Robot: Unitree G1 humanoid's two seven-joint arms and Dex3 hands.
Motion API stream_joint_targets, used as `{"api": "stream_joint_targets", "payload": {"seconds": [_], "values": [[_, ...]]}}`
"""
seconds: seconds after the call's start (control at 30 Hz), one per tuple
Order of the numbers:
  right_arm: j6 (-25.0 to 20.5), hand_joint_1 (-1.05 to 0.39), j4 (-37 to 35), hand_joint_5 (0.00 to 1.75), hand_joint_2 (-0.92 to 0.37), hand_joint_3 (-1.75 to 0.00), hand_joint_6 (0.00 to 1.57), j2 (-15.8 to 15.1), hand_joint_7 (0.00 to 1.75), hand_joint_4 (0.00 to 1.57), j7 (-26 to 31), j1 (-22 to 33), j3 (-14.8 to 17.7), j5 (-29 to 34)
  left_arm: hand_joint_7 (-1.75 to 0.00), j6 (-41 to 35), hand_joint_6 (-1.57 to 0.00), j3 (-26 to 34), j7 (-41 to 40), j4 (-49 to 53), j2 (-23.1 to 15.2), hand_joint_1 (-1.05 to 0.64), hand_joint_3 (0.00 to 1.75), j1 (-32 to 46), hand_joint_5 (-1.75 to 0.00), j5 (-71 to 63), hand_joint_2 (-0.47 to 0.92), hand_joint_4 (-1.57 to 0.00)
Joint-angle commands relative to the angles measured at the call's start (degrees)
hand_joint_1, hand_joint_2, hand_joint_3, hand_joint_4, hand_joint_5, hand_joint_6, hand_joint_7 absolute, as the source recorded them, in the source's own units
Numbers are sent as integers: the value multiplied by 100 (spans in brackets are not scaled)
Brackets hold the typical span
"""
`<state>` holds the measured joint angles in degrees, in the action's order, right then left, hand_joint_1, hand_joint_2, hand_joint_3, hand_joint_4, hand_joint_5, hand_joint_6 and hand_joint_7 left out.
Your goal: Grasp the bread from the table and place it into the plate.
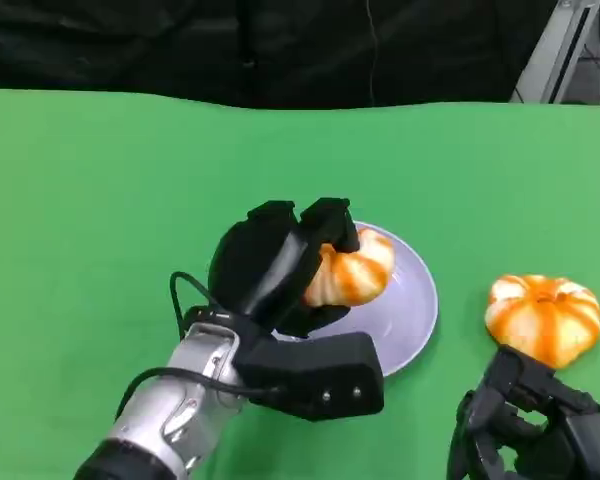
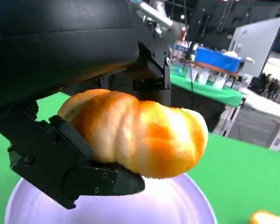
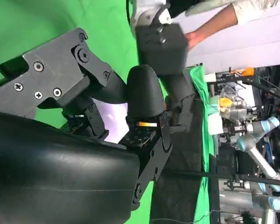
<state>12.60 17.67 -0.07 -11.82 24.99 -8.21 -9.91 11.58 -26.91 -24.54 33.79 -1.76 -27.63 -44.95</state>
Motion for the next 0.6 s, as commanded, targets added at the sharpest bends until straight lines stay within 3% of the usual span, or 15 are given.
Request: {"api": "stream_joint_targets", "payload": {"seconds": [0.03, 0.1, 0.17, 0.23, 0.33, 0.6], "values": [[-22, -12, 121, 175, -56, -123, 69, -34, 168, 85, 22, 47, 12, -6, -18, 295, -84, -91, 75, 160, -168, -34, 16, -41, -52, 106, 91, -62], [-1, -12, 110, 175, -56, -123, 69, -30, 167, 86, 10, 41, 14, -20, -4, 328, -61, -137, 237, 126, -255, -61, 25, -8, -19, 109, 92, -38], [3, -12, 107, 175, -56, -124, 69, -29, 167, 86, 7, 40, 14, -23, -1, 340, -56, -145, 282, 114, -276, -66, 27, 0, -13, 115, 92, -33], [-61, -12, 152, 175, -56, -124, 69, -17, 167, 86, 59, 54, 2, 17, -1, 95, -31, -233, 781, -108, -409, -85, 47, 65, -5, 59, 92, -13], [-41, -12, 110, 175, -56, -124, 69, -22, 167, 85, 49, 40, 12, -11, 0, -132, -13, -337, 1287, -324, -533, -97, 64, 111, 0, 6, 92, -1], [-8, -13, 73, 175, -56, -123, 69, -35, 167, 84, 19, 16, 22, -29, 0, -281, -9, -373, 1582, -681, -663, -101, 72, 209, 0, 59, 92, 0]]}}
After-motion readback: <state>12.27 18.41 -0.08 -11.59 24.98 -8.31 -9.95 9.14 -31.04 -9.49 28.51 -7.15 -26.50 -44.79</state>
